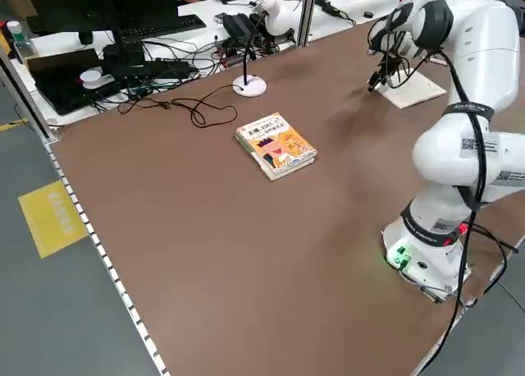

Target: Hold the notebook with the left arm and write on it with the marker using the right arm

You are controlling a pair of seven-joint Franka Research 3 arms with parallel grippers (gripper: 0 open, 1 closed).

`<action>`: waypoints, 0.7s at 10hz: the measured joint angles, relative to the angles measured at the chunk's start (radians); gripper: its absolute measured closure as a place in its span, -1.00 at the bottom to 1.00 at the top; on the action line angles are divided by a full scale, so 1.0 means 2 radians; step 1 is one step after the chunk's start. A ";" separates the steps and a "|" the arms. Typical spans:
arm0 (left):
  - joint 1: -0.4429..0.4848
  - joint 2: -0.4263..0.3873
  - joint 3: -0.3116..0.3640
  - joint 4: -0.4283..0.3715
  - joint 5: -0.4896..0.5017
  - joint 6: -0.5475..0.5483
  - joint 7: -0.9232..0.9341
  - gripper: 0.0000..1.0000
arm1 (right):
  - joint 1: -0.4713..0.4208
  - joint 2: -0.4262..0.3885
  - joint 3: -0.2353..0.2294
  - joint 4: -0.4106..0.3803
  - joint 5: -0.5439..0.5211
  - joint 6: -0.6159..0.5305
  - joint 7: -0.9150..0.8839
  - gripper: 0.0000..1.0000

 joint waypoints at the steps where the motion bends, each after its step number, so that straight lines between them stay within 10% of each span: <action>1: 0.000 0.000 0.001 0.000 0.003 0.000 0.000 -1.00 | 0.000 0.000 0.000 0.000 0.000 0.000 0.000 -1.00; 7: 0.000 0.000 0.003 0.000 0.008 0.000 0.000 -1.00 | 0.000 0.000 0.000 0.000 0.000 0.000 0.000 -1.00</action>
